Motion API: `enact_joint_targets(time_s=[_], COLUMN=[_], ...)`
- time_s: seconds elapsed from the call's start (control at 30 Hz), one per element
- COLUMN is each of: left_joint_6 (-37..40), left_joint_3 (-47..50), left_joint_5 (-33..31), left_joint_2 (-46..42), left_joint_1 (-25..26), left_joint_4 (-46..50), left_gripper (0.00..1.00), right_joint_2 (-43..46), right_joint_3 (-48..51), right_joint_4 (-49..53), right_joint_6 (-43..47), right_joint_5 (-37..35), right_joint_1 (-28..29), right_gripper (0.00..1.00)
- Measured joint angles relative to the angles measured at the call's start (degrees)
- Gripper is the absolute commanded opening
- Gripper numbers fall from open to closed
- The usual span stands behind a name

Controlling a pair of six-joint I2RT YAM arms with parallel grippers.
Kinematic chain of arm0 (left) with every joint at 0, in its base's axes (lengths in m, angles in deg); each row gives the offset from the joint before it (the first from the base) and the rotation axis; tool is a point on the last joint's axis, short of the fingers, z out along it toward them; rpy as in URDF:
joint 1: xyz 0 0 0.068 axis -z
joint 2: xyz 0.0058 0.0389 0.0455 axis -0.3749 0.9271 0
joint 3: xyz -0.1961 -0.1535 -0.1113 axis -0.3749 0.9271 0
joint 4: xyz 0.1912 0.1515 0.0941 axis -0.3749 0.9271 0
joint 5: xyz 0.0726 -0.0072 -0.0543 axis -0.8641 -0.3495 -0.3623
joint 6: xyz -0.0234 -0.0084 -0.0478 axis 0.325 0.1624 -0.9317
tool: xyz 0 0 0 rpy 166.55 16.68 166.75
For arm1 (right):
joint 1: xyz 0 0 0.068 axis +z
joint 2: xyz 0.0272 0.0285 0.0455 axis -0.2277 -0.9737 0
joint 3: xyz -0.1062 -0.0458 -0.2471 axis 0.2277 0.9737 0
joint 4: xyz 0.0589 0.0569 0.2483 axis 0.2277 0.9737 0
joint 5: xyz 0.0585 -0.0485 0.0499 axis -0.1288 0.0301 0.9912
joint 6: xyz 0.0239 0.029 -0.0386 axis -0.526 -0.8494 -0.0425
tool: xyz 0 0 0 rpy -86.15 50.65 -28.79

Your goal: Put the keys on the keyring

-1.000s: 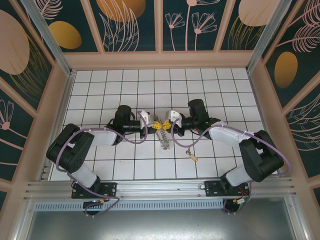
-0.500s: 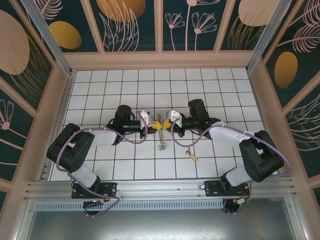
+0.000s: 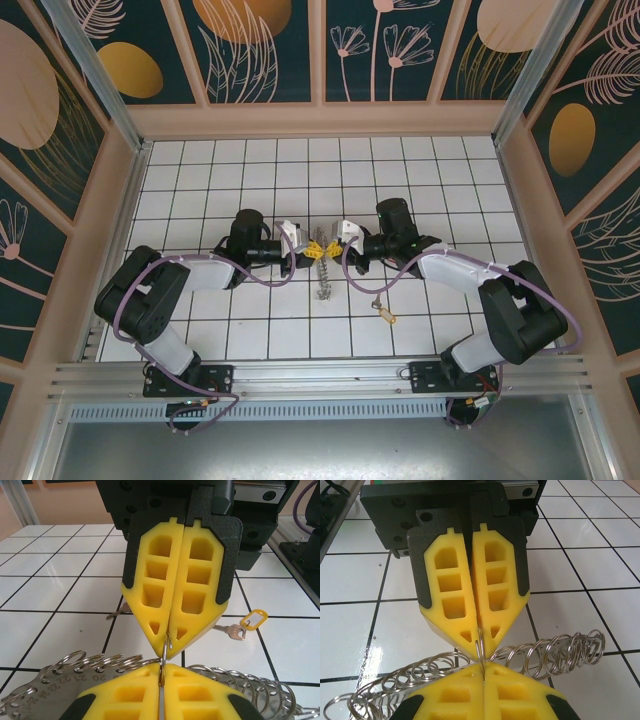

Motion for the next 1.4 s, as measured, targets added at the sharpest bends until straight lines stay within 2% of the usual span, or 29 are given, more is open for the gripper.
enact_joint_targets(time_s=[0.03, 0.1, 0.23, 0.37, 0.5, 0.7, 0.83, 0.97, 1.17, 1.4], left_joint_6=[0.2, 0.2, 0.0, -0.7, -1.8, -2.7, -3.0, -3.1, -3.1, -3.1], left_joint_3=[0.0, -0.1, -0.1, -0.1, 0.0, 0.0, 0.0, 0.0, 0.2, 0.2], left_joint_5=[0.0, 0.0, -0.7, -2.6, -3.9, -4.8, -4.8, -4.8, -4.8, -4.8], left_joint_2=[0.0, 0.0, 0.0, 0.0, 0.0, -0.1, -0.1, -0.2, -0.6, -1.2], left_joint_1=[0.0, 0.0, 0.0, 0.0, 0.0, 0.0, 0.0, 0.0, 0.0, 0.0], left_joint_4=[0.1, 0.2, 0.1, -0.1, -0.5, -0.7, -0.7, -0.7, -0.7, -0.7], left_gripper=[0.01, 0.00, 0.00, 0.00, 0.00, 0.00, 0.00, 0.00, 0.00, 0.00], right_joint_2=[0.0, 0.0, 0.2, 4.3, 14.4, 25.0, 25.1, 24.3, 21.6, 16.6], right_joint_3=[0.0, 0.0, 0.0, 0.3, 2.7, 3.2, 3.1, 4.3, 6.8, 7.3], right_joint_4=[0.0, 0.0, -0.5, -1.2, -2.4, 2.6, 14.3, 24.6, 33.7, 37.6], right_joint_6=[0.0, -0.5, -2.0, -7.6, -18.9, -41.7, -54.9, -65.2, -74.4, -77.4], right_joint_5=[0.0, 0.0, -0.2, -3.5, -11.2, -25.1, -33.1, -35.6, -38.2, -38.6], right_joint_1=[0.0, -0.1, 0.0, 0.2, -0.7, -4.0, -4.7, -4.1, 3.8, 9.2], right_gripper=[0.00, 0.06, 0.28, 0.34, 0.39, 0.32, 0.28, 0.27, 0.27, 0.26])
